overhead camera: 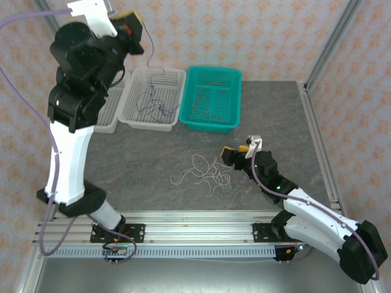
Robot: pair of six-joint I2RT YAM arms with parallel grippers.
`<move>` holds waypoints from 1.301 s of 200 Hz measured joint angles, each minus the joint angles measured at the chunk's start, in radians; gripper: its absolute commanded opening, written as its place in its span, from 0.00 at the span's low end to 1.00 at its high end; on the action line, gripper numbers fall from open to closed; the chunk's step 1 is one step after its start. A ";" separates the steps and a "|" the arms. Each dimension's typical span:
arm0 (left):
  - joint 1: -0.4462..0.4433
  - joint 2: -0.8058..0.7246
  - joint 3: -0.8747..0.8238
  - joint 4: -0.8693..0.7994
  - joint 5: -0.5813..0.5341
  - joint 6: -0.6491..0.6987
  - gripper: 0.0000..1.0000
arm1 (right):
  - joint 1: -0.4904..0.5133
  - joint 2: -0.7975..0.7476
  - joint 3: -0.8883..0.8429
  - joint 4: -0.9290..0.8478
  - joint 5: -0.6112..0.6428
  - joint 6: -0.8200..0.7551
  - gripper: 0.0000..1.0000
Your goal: Untangle the cables
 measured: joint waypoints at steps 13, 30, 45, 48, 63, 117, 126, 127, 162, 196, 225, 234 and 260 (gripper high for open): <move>0.044 0.092 0.132 0.003 0.008 0.003 0.00 | 0.000 -0.014 0.000 -0.016 0.004 0.003 0.77; 0.106 0.154 0.167 0.024 0.024 -0.016 0.00 | 0.000 -0.035 0.000 -0.037 0.008 0.007 0.77; 0.159 0.200 0.153 0.039 0.036 -0.039 0.00 | 0.000 -0.060 0.000 -0.060 0.014 0.008 0.78; 0.170 0.210 0.151 0.040 0.039 -0.045 0.00 | 0.000 -0.065 0.000 -0.064 0.015 0.008 0.78; 0.214 0.265 0.145 0.041 0.056 -0.067 0.00 | 0.000 -0.092 0.000 -0.087 0.018 0.008 0.78; 0.312 0.466 0.009 -0.016 0.110 -0.130 0.00 | 0.000 -0.158 -0.007 -0.132 0.040 0.034 0.77; 0.313 0.499 -0.018 -0.039 0.115 -0.141 0.00 | 0.000 -0.158 -0.007 -0.144 0.045 0.043 0.77; 0.313 0.502 -0.020 -0.040 0.116 -0.142 0.00 | 0.000 -0.158 -0.007 -0.144 0.046 0.043 0.77; 0.309 0.625 -0.137 -0.117 0.138 -0.185 0.07 | 0.000 -0.158 -0.007 -0.188 0.056 0.061 0.77; 0.306 0.699 -0.212 -0.183 0.119 -0.208 0.68 | 0.000 -0.161 -0.002 -0.236 0.060 0.071 0.77; 0.306 0.657 -0.270 -0.185 0.111 -0.217 0.85 | 0.000 -0.167 -0.002 -0.254 0.077 0.088 0.77; 0.306 0.619 -0.295 -0.180 0.119 -0.218 0.86 | 0.000 -0.167 -0.002 -0.256 0.084 0.095 0.77; 0.306 0.425 -0.408 -0.120 0.168 -0.238 0.85 | 0.000 -0.156 -0.002 -0.257 0.109 0.110 0.78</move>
